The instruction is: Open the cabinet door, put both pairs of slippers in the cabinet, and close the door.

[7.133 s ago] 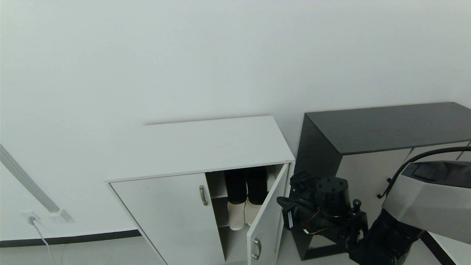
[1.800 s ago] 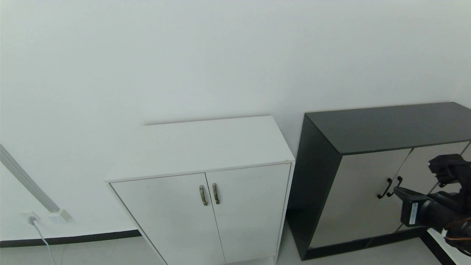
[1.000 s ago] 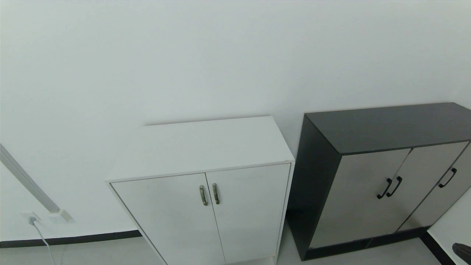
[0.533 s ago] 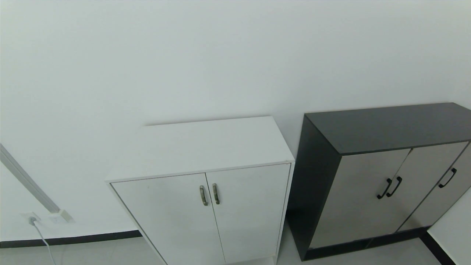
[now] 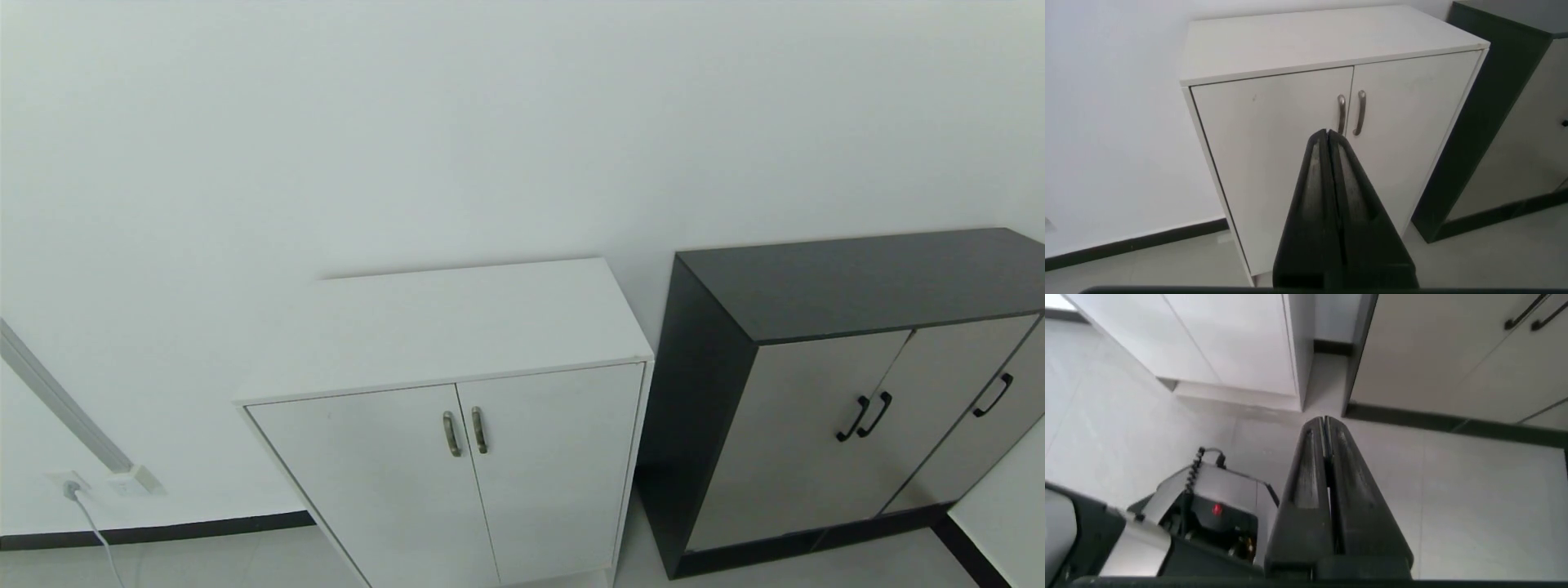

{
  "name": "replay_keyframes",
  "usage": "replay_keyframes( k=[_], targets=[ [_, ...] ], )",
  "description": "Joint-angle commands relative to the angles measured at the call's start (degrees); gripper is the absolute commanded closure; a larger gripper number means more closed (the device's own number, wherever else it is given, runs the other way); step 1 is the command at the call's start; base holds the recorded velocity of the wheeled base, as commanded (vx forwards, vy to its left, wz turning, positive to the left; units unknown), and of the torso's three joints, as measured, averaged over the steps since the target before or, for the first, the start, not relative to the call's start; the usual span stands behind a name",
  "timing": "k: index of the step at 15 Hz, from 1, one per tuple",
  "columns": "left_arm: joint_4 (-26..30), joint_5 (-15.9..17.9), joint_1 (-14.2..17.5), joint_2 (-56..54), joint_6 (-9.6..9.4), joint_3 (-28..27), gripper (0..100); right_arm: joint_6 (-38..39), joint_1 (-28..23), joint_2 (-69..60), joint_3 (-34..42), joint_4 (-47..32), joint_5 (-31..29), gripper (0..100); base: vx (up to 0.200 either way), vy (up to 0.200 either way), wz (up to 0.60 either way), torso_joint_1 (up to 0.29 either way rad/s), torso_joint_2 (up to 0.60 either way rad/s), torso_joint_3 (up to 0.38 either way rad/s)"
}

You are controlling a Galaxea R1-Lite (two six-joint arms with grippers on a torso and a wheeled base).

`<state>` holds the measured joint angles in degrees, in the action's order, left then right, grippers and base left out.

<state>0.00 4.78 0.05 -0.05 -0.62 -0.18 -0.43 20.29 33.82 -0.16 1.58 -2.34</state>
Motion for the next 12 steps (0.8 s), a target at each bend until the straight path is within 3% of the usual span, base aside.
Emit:
replay_keyframes(
  k=[1, 4, 7, 8, 12],
  targets=[
    [0.0, 0.06, 0.04, 0.05, 0.01, 0.01, 100, -0.28, 0.28, -4.37, 0.07, -1.76, 0.41, 100, 0.0, 0.0, 0.0, 0.0, 0.0, 0.0],
    [0.0, 0.06, 0.04, 0.05, 0.01, 0.01, 100, -0.28, -3.32, -7.1, 0.07, -1.5, 0.32, 100, 0.0, 0.0, 0.0, 0.0, 0.0, 0.0],
    [0.0, 0.06, -0.05, 0.05, 0.01, 0.01, 100, -0.45, -16.68, -10.88, 0.07, -1.5, 0.32, 100, 0.0, 0.0, 0.0, 0.0, 0.0, 0.0],
    [0.0, -0.03, 0.04, 0.05, 0.01, 0.01, 100, -0.45, -18.44, -12.55, 0.16, -1.5, 0.41, 100, 0.0, 0.0, 0.0, 0.0, 0.0, 0.0],
    [0.0, -0.03, 0.04, 0.05, 0.01, 0.01, 100, -0.54, -18.62, -24.94, 0.16, -1.58, 0.49, 100, 0.0, 0.0, 0.0, 0.0, 0.0, 0.0]
  ],
)
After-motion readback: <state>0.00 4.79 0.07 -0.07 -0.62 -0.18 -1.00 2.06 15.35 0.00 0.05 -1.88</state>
